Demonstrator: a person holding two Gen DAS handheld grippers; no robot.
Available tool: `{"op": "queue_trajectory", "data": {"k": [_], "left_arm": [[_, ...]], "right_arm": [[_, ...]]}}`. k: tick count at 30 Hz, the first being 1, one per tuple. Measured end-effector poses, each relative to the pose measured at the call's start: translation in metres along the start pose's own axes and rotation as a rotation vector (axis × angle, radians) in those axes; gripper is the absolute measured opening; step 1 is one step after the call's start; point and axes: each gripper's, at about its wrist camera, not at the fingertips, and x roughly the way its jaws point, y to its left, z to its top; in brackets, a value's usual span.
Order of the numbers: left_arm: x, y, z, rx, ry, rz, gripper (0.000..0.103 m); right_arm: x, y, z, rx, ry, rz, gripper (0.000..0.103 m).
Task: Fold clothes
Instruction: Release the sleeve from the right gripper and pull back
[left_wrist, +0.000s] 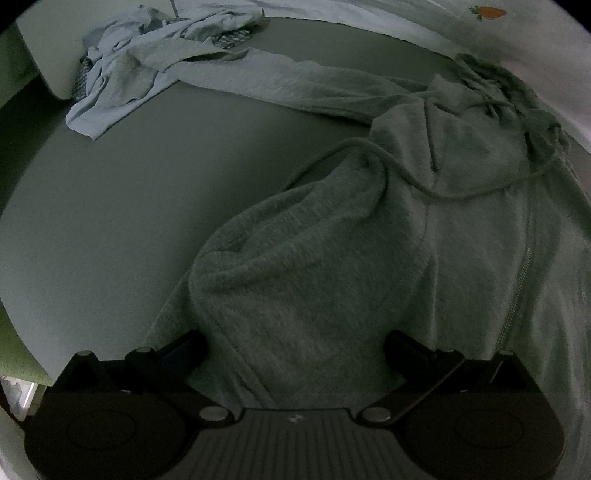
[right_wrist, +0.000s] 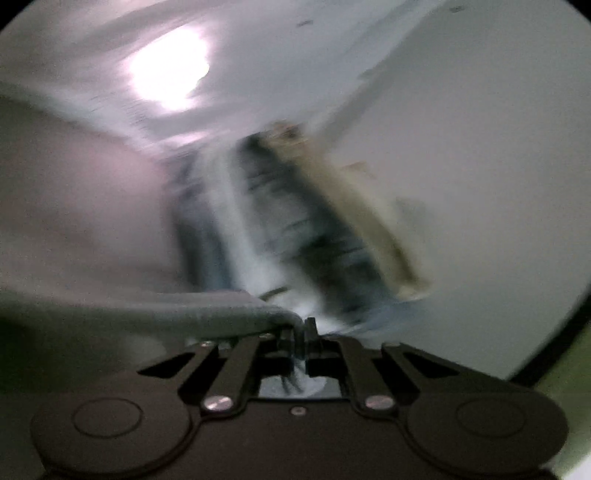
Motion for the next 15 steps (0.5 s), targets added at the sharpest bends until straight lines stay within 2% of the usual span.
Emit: {"op": "queue_trajectory", "data": {"k": [1, 3, 6, 8, 9, 12, 15], "left_arm": [[0.000, 0.000, 0.000, -0.001, 0.000, 0.001, 0.103], [0.001, 0.000, 0.001, -0.004, 0.001, 0.003, 0.103], [0.001, 0.000, 0.001, -0.007, 0.003, 0.003, 0.103], [0.001, 0.001, 0.000, -0.006, 0.002, 0.003, 0.103], [0.001, 0.002, 0.000, -0.005, 0.001, 0.003, 0.103], [0.002, 0.003, 0.000, -0.005, 0.004, 0.003, 0.103], [0.002, 0.005, 0.002, -0.007, 0.011, 0.004, 0.103]], "right_arm": [[-0.001, -0.005, -0.001, 0.010, -0.018, -0.023, 0.008], [0.003, 0.004, -0.011, -0.022, 0.014, -0.015, 0.010], [0.014, 0.022, -0.035, -0.022, 0.175, 0.130, 0.017], [0.016, 0.029, -0.049, 0.007, 0.257, 0.237, 0.026], [0.010, 0.031, -0.055, 0.025, 0.273, 0.268, 0.034], [0.003, 0.029, -0.059, 0.091, 0.297, 0.303, 0.039], [0.004, 0.020, -0.054, 0.214, 0.326, 0.342, 0.044]]}}
